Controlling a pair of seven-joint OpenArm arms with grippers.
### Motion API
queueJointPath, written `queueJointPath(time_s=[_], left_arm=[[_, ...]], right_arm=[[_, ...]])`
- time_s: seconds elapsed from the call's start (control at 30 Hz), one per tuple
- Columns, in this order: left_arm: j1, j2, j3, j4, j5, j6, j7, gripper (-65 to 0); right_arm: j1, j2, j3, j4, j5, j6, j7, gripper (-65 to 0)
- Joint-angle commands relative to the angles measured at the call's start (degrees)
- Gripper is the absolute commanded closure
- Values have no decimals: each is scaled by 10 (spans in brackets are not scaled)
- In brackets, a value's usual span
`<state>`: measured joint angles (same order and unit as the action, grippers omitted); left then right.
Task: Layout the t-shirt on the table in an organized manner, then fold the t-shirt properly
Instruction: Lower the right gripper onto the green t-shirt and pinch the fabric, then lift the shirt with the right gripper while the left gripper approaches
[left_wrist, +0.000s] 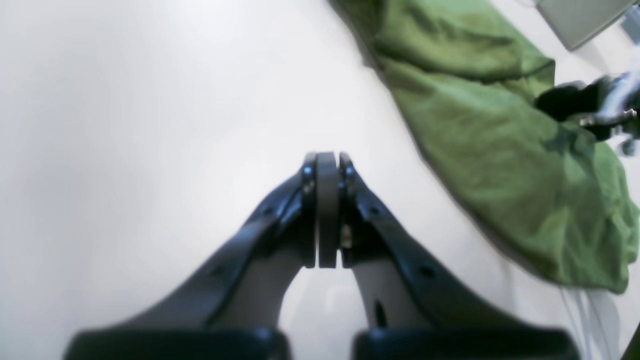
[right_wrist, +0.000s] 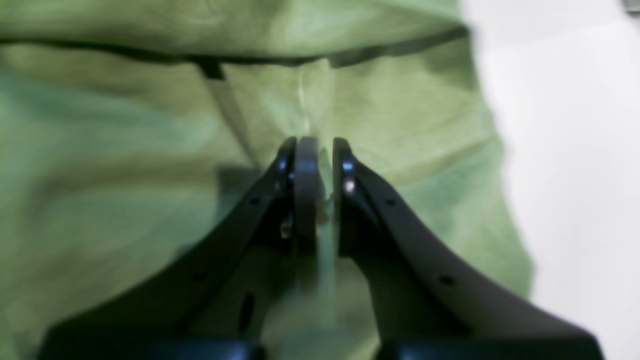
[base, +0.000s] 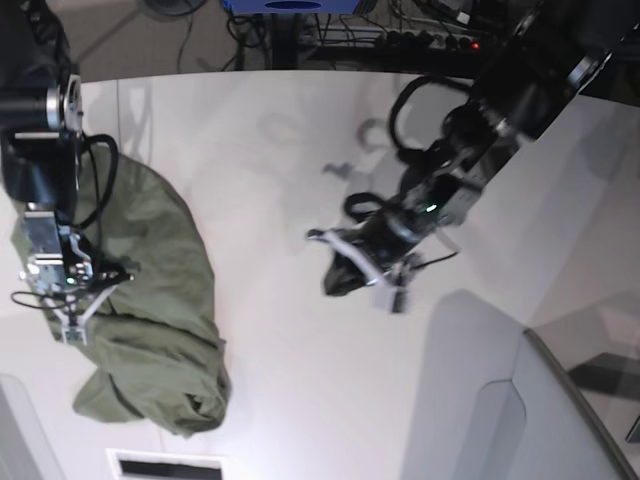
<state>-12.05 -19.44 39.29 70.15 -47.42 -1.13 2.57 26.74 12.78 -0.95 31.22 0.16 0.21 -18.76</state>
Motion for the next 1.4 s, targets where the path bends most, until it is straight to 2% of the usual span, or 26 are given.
queueJointPath(time_s=[0.0,0.1,0.13,0.23,0.4,0.53,0.67,0.77,0.93,1.07,1.2,1.27,1.37], left_arm=[[9,-22,-26,36,-3,0,-8,0],[65,-66,-87,87,-2,0,-7,0],[79,-78,-106,96,-2,0,-4,0],[98,-94,-138,104,13,0,-4,0],[101,-79,-143,106,110,1,-3,0],[100,-49,-146,99,153,1,-2,0],[95,-29,-151,99,165,1,41,0],[81,-21,-144,100,165,1,52,0],[54,19,-144,97,165,0,52,0],[4,65,-111,24,176,-1,53,0],[-26,97,-47,-94,265,1,52,0],[-6,99,-53,-110,295,1,49,0],[51,78,-128,-55,300,1,49,0]], right_arm=[[27,1,-5,-38,-1,-4,21,-50],[41,-24,-20,-109,-3,-4,60,-48],[39,-31,-28,-110,-1,-4,56,-48],[16,-82,-66,-106,-3,-4,40,-35],[-38,-158,-140,-68,-2,-4,26,-14],[-89,-184,-164,6,-3,-4,-7,-9],[-141,-186,-212,122,-3,-5,-52,-9],[-174,-179,-229,225,-4,-6,-91,-14],[-207,-138,-228,402,-4,-8,-145,-26],[-206,-110,-227,475,-4,-9,-149,-131],[-187,-106,-190,481,-4,-9,-149,-243],[-177,-103,-189,479,-4,-9,-149,-297],[-164,-103,-190,478,-4,-9,-149,-353]])
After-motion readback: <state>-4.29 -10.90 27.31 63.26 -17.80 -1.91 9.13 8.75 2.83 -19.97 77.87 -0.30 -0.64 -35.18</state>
